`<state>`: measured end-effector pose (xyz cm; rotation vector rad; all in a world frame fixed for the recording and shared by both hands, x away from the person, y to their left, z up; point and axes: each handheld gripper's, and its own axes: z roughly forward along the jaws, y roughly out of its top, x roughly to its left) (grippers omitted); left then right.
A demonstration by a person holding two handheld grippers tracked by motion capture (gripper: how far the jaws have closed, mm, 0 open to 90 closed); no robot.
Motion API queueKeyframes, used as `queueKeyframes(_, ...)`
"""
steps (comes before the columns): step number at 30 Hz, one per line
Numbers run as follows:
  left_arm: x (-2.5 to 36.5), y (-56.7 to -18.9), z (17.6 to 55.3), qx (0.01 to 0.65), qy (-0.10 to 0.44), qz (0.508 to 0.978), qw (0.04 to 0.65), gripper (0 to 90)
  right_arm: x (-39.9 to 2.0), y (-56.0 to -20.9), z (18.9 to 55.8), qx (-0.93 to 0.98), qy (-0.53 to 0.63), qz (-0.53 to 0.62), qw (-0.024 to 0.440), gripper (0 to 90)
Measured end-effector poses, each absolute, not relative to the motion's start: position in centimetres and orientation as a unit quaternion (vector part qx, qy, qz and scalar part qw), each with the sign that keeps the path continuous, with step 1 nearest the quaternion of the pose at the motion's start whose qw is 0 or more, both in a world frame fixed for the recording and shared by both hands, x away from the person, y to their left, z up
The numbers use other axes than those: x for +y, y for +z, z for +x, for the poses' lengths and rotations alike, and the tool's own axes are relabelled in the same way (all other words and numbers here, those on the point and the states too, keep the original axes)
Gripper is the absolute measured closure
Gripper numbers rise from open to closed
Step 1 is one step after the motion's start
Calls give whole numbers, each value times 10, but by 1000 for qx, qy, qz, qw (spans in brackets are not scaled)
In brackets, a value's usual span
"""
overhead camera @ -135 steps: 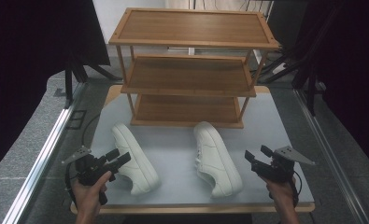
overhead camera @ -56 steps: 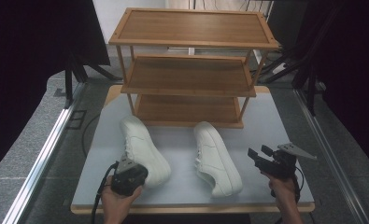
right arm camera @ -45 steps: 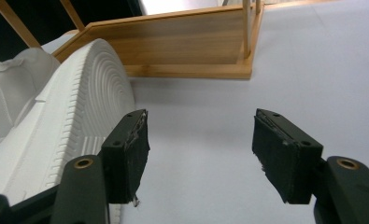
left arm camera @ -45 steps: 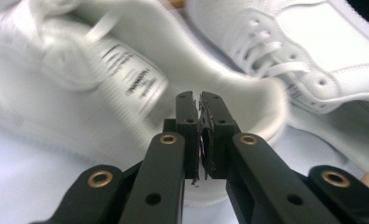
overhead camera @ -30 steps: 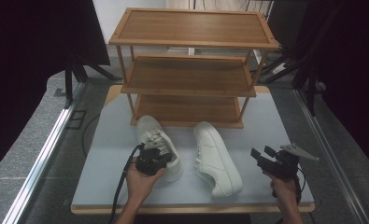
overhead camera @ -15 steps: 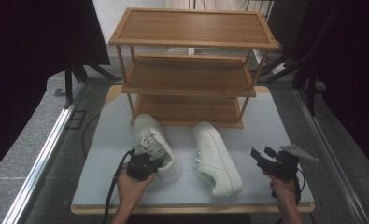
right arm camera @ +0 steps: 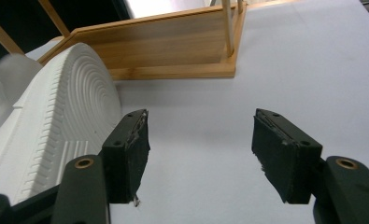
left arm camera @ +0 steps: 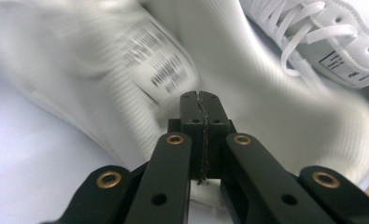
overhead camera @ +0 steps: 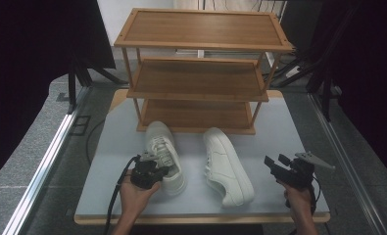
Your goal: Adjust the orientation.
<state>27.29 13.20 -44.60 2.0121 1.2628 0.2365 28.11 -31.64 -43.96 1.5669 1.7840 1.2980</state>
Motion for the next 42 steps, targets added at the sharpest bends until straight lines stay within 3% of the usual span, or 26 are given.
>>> queueKeyframes(11,161,-444,264,499,86,781,365,900,-319,-439,281,639,470,569,216,366)
queueKeyframes(18,178,-440,263,503,105,792,330,900,-320,-440,282,638,470,570,216,366)
queueKeyframes(28,192,-435,266,507,85,790,334,900,-320,-440,282,638,469,571,216,366)
queueKeyframes(35,178,-415,251,468,110,771,418,731,-315,-434,285,643,485,552,214,378)
queueKeyframes(37,176,-415,247,463,120,759,441,605,-308,-427,285,650,500,530,218,404)
queueKeyframes(39,175,-418,244,460,135,745,464,579,-306,-425,285,652,502,524,218,409)
queueKeyframes(42,178,-424,239,471,148,717,493,469,-296,-419,285,664,511,501,217,441)
